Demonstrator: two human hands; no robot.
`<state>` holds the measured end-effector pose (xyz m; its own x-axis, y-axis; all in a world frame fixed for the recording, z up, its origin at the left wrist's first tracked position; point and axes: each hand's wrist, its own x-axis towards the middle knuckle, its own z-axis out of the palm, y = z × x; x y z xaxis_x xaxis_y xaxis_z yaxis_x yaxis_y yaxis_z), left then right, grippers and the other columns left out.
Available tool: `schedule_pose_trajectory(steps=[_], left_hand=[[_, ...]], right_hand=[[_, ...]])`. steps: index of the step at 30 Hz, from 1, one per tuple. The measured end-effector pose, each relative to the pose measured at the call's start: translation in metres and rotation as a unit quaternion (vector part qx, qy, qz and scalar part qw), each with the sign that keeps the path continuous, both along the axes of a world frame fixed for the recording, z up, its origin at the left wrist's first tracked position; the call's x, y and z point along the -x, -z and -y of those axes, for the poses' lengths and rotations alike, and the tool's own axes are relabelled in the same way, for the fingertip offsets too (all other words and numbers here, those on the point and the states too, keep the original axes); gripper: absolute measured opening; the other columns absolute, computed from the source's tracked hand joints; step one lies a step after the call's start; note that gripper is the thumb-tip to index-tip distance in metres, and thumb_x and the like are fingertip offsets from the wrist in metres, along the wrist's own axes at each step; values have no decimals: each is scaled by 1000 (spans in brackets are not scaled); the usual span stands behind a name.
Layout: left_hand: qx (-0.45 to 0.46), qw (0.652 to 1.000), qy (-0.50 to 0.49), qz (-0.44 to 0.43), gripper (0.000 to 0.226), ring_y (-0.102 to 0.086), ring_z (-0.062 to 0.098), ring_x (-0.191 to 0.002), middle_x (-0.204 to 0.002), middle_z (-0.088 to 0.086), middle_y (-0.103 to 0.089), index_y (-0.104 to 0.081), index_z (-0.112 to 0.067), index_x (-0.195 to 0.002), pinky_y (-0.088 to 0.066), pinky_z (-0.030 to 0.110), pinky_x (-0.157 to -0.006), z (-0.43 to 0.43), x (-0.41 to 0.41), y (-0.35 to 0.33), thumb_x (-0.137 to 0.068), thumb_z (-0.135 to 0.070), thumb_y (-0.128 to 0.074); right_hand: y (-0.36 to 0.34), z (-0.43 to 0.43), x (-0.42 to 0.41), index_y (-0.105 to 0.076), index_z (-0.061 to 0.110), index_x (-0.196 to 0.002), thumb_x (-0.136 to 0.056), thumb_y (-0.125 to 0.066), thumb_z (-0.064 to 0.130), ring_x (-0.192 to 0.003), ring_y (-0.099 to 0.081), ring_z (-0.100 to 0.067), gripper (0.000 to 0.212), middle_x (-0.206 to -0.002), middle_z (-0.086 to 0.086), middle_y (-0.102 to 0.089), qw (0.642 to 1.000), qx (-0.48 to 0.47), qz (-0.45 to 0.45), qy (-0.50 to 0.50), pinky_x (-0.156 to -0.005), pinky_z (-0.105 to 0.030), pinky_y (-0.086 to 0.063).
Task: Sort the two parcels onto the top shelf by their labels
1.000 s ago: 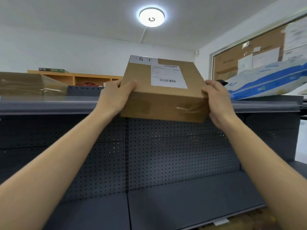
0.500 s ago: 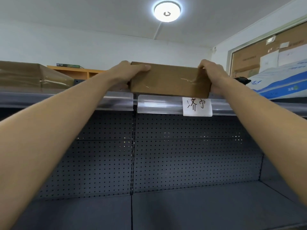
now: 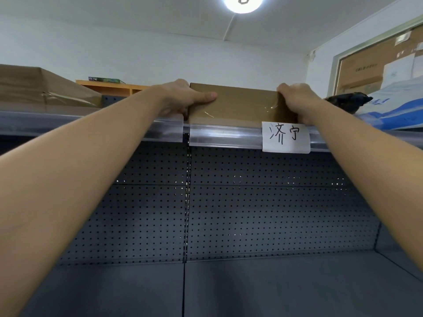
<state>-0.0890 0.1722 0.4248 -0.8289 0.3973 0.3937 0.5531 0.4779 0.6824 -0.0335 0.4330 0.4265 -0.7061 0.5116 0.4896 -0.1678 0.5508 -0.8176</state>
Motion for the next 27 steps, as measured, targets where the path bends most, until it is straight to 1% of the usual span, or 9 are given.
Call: schedule_pose_trajectory(steps=[2, 5, 10, 12, 14, 16, 18, 21, 27], left_hand=[[-1, 1000, -4, -5, 57, -58, 16, -71, -86, 5, -63, -55, -9, -90, -49, 27, -66, -2, 3, 0, -76, -61, -72], [12, 1000, -3, -12, 78, -60, 25, -82, -93, 11, -66, -60, -6, -89, -52, 40, -89, -1, 6, 1, -56, -75, -72], [70, 988, -92, -106, 75, -57, 23, -72, -81, 9, -61, -57, -6, -84, -42, 35, -73, -6, 12, 7, -76, -81, -51], [91, 978, -135, -134, 75, -53, 21, -70, -80, 10, -59, -52, -8, -79, -39, 35, -70, -6, 9, 8, -76, -83, -48], [101, 964, -166, -182, 73, -51, 21, -67, -81, 10, -56, -50, -8, -76, -38, 34, -64, -7, 5, 9, -78, -81, -48], [106, 939, -211, -250, 72, -58, 29, -77, -91, 13, -61, -57, -5, -88, -43, 35, -67, -8, -2, 11, -83, -76, -50], [94, 912, -248, -314, 68, -62, 38, -98, -111, 19, -66, -62, -3, -113, -47, 40, -79, -8, -10, 13, -88, -65, -48], [78, 889, -259, -371, 57, -61, 39, -111, -122, 18, -66, -60, -5, -127, -44, 39, -82, -6, -25, 18, -94, -49, -45], [50, 856, -206, -472, 46, -59, 31, -115, -124, 14, -66, -60, -8, -129, -44, 37, -82, 8, -56, 51, -97, -37, -44]], right_hand=[[-1, -3, 7, -53, 9, -98, -90, -43, 35, -84, -49, -25, 29, -92, -16, -51, 999, -31, -3, 26, -74, -35, -37], [-2, -8, 15, -54, 11, -92, -78, -44, 41, -84, -51, -26, 35, -90, -16, -52, 999, -36, -8, 39, -74, -35, -39], [2, -4, 12, -50, 7, -89, -93, -42, 38, -83, -47, -26, 33, -88, -14, -52, 996, -63, -20, 53, -60, -31, -33], [4, -4, 11, -51, 6, -94, -98, -39, 37, -88, -47, -27, 34, -94, -13, -54, 993, -89, -27, 73, -67, -31, -33], [7, -5, 8, -51, 8, -82, -101, -36, 40, -90, -47, -28, 39, -85, -12, -54, 986, -132, -32, 96, -72, -32, -32], [11, 0, 1, -48, 14, -72, -99, -36, 47, -89, -50, -29, 45, -75, -7, -51, 975, -183, -45, 114, -69, -35, -33], [15, 6, -8, -61, 10, -96, -98, -38, 50, -100, -56, -35, 47, -97, -12, -62, 960, -235, -51, 140, -75, -38, -42], [24, 20, -21, -52, 9, -136, -98, -43, 44, -124, -51, -39, 52, -136, -20, -54, 936, -304, -37, 172, -96, -46, -44], [57, 53, -51, -50, 14, -142, -98, -44, 39, -139, -39, -39, 51, -148, -19, -46, 879, -424, -47, 215, -112, -52, -31]])
